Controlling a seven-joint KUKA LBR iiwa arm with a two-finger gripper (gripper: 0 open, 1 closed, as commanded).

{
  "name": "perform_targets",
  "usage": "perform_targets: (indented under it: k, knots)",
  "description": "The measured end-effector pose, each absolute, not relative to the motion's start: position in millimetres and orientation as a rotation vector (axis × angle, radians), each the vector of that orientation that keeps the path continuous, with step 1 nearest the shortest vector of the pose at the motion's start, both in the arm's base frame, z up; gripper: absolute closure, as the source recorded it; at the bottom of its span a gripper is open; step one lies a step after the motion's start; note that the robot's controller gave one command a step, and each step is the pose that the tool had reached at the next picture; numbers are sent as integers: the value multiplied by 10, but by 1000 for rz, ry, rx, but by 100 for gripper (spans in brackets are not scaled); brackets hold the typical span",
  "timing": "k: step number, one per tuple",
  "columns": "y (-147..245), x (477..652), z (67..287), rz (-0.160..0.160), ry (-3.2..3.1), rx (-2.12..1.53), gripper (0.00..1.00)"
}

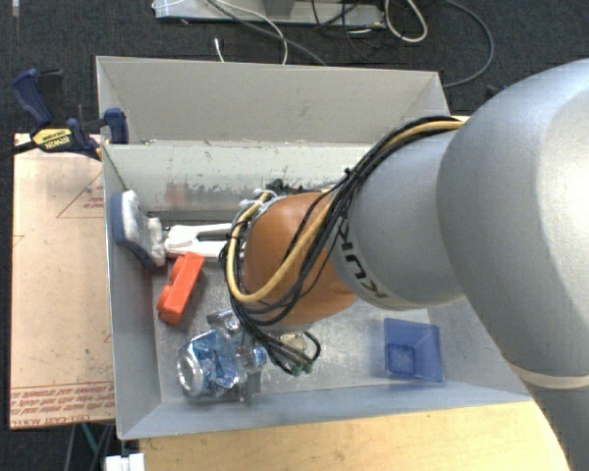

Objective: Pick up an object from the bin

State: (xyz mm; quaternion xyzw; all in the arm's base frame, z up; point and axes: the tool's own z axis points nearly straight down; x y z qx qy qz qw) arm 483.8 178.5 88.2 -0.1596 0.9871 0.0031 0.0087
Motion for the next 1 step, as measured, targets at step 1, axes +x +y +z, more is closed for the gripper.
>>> perform_targets:
  k: [1]
  knots:
    - [1794,4846,1213,12,3080,-498,100]
